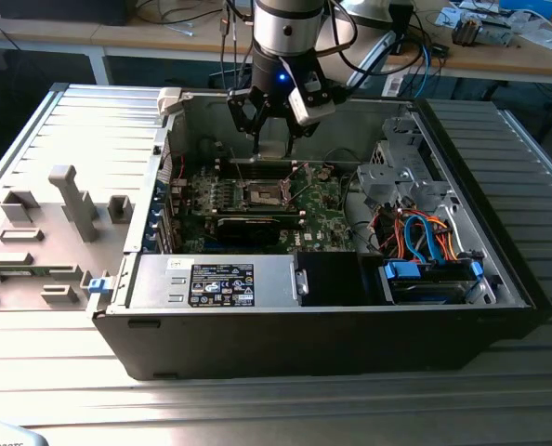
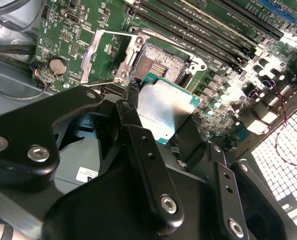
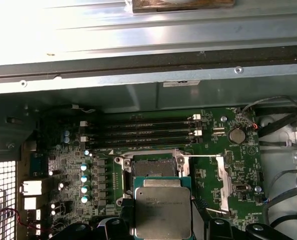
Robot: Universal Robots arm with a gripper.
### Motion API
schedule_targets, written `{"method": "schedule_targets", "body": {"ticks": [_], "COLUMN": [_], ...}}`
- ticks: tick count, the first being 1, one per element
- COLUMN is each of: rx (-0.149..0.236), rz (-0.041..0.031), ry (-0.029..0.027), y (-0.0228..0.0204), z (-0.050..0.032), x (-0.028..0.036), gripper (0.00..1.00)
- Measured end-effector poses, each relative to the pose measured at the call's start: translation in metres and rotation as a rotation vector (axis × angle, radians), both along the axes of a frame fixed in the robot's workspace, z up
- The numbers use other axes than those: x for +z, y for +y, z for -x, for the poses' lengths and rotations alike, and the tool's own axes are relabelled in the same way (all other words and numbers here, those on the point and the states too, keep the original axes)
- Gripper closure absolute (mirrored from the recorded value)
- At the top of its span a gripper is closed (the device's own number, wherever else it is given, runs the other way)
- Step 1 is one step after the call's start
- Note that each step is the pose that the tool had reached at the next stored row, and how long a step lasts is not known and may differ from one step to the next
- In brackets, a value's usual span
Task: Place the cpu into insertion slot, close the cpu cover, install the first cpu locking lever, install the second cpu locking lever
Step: 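Place the cpu into insertion slot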
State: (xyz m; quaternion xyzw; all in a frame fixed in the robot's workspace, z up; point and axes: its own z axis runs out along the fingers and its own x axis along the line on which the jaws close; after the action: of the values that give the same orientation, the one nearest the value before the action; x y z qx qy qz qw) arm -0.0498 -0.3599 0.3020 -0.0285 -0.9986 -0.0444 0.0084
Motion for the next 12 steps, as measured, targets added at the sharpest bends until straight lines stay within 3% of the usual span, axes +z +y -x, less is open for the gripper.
{"method": "schedule_targets", "body": {"ticks": [12], "rx": [-0.009], "rz": [0.0005], "ry": [0.0], "y": [0.0], "z": [0.0], "x": [0.0], "gripper": [0.46]}}
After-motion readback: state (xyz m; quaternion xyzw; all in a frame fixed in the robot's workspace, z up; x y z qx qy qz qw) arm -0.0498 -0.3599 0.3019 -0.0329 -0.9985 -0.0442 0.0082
